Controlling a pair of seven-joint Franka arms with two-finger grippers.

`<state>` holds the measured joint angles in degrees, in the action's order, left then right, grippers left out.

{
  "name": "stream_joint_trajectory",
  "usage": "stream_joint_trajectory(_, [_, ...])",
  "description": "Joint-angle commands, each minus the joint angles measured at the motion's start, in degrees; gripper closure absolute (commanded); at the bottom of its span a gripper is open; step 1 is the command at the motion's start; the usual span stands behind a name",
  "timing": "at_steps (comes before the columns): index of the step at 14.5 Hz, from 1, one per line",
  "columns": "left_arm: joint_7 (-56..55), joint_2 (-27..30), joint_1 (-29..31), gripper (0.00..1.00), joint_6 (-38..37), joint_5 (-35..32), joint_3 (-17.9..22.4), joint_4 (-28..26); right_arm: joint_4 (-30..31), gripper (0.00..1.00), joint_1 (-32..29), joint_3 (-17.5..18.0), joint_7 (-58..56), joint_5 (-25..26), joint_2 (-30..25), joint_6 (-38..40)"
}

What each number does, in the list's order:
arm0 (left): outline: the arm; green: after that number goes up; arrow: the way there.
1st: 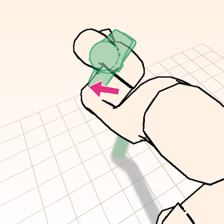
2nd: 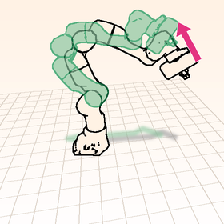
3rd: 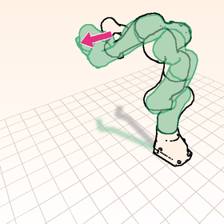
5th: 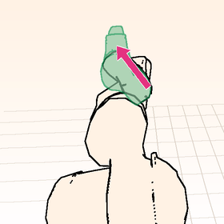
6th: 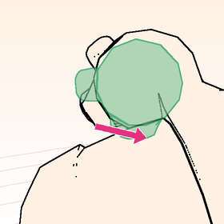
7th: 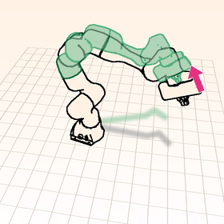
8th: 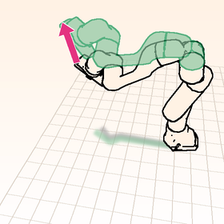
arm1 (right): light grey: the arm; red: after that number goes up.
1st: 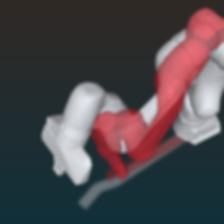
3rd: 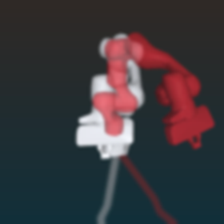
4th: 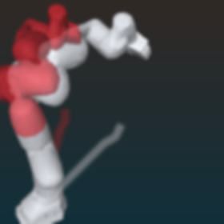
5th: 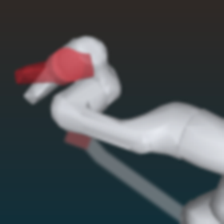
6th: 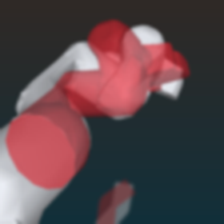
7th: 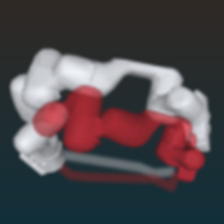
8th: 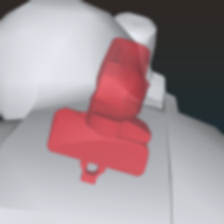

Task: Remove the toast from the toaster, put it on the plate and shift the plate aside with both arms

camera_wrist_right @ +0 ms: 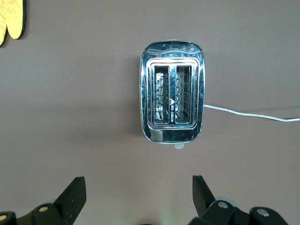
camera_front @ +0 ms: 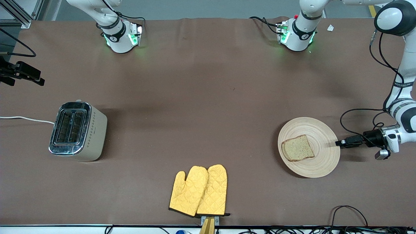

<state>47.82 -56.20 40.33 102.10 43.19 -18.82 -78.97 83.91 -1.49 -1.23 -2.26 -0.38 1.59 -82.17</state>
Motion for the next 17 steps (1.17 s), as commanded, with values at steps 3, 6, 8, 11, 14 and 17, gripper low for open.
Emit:
stream_joint_trajectory(3, [-8.94, 6.61, -0.16, 0.0, -1.55, -6.08, -0.95, 3.03, 1.96, 0.0, 0.61, 0.18, 0.68, -0.59, -1.94, 0.16])
stream_joint_trajectory(6, [-16.05, 14.07, -1.65, 0.0, -1.55, -11.79, -1.04, 3.03, 1.96, 0.0, 1.22, 0.26, 0.77, -0.59, -1.94, -0.1])
stream_joint_trajectory(8, [-24.22, 20.05, -4.28, 0.0, -1.64, -16.01, -2.0, 2.6, 1.96, 0.0, 1.84, 0.18, 0.77, -0.5, -1.94, -0.1])
stream_joint_trajectory(11, [-41.95, 26.91, -9.37, 0.0, -4.88, -22.86, -3.67, 2.42, 1.96, 0.0, 1.75, 0.09, 0.76, -0.5, -1.94, -0.27])
stream_joint_trajectory(14, [-54.45, 32.28, -15.0, 0.0, -5.15, -28.76, -5.26, 2.33, 1.87, 0.0, 1.75, 0.09, 0.77, -0.5, -1.94, -0.27])
stream_joint_trajectory(17, [-68.42, 35.97, -22.46, 0.0, -6.56, -35.96, -5.69, 2.16, 1.87, 0.0, 1.75, 0.09, 0.77, -0.5, -1.86, -0.45])
